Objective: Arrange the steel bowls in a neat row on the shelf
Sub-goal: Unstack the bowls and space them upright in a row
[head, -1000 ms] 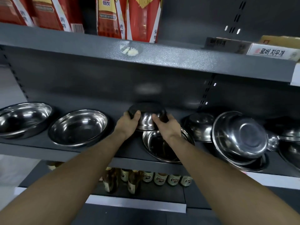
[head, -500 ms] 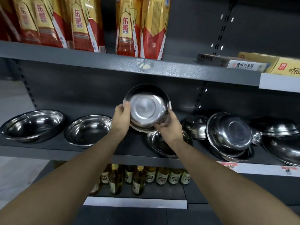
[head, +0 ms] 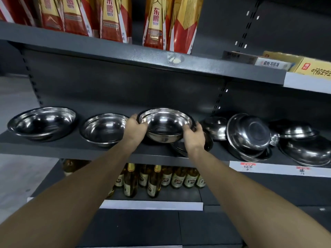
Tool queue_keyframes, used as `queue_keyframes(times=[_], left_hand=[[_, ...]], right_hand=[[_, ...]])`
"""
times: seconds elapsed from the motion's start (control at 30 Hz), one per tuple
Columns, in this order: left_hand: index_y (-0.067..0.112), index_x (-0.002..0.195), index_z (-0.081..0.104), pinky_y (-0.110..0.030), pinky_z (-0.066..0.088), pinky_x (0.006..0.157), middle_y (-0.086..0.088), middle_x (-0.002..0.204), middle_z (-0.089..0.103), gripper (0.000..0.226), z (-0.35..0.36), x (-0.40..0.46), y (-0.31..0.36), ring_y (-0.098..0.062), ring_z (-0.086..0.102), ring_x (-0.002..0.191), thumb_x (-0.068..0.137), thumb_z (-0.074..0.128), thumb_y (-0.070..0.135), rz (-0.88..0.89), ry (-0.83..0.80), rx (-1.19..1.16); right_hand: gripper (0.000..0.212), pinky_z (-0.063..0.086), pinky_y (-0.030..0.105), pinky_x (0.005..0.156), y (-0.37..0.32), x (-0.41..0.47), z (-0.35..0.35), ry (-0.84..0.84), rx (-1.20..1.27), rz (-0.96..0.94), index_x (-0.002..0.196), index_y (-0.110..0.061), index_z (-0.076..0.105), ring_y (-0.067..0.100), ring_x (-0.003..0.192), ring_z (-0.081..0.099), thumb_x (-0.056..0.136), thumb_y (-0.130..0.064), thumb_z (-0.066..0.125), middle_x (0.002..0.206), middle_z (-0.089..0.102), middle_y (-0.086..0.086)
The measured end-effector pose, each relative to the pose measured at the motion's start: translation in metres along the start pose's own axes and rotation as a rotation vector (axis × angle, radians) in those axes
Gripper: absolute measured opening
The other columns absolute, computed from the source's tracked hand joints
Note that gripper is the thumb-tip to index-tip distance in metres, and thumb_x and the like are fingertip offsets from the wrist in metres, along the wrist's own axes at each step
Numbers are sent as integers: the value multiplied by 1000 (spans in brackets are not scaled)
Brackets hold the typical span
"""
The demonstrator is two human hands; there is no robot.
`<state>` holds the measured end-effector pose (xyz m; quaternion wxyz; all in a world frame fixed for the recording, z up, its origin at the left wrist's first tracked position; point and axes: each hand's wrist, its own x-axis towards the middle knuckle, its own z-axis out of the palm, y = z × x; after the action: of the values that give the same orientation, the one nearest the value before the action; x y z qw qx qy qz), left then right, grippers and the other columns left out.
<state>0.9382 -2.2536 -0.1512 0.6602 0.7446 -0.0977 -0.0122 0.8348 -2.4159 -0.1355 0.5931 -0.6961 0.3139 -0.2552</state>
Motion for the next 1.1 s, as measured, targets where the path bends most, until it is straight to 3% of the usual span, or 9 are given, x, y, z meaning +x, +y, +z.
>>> queue_keyframes(times=[0.1,0.2,0.27,0.33,0.43,0.67,0.83,0.93,1.1], left_hand=[[25,91,60,-23,46,69,2,85,70,14,-4,-4,-4,-15,65,81,84,61,14,11,-13,42],[29,84,57,-18,43,69,12,81,67,14,-4,-2,-2,-12,65,84,88,63,16,-17,-13,46],[25,100,62,-16,41,76,18,88,64,9,-1,2,2,-9,62,90,92,63,21,-14,-22,61],[13,133,55,-15,36,90,11,111,64,41,1,5,11,-8,58,104,97,58,31,3,-29,108],[10,146,43,-21,29,103,-8,144,51,54,0,12,20,-21,47,132,101,44,41,41,-6,352],[13,150,32,-47,37,108,-16,150,36,59,6,12,18,-38,41,134,103,30,47,97,-199,1072],[13,143,42,-46,41,105,-14,141,44,55,25,11,17,-34,46,128,102,29,48,181,-280,1281],[16,143,42,-47,41,105,-11,144,43,56,34,11,16,-32,43,130,102,26,49,193,-318,1372],[16,141,44,-48,39,107,-12,144,42,56,41,12,10,-32,41,132,102,25,50,176,-344,1375]], right_hand=[[71,42,37,110,7,-3,-3,-38,-69,22,156,-28,27,23,120,58,93,-31,57,133,59,0],[64,50,40,103,9,4,-4,-26,-19,58,153,-28,35,23,107,64,93,-22,56,116,63,-1],[61,57,42,93,8,10,-7,-19,27,73,151,-27,39,23,101,68,93,-18,55,116,63,-1],[56,63,37,77,6,18,-13,2,58,85,148,-25,44,19,88,70,94,-16,55,109,63,-3],[54,60,24,57,2,32,-27,27,101,102,147,-25,46,7,72,61,95,-17,57,96,58,-11],[55,57,23,52,5,65,-66,76,93,111,147,-24,46,10,76,59,94,-12,55,108,59,-2],[50,56,28,53,18,78,-86,114,106,167,141,-24,51,16,74,63,93,-12,55,88,58,-6],[51,58,30,55,27,82,-89,102,53,187,144,-24,47,19,74,65,95,-19,58,95,59,0],[53,58,46,88,38,83,-86,74,-136,114,145,-21,49,29,96,67,92,-23,59,111,67,10]])
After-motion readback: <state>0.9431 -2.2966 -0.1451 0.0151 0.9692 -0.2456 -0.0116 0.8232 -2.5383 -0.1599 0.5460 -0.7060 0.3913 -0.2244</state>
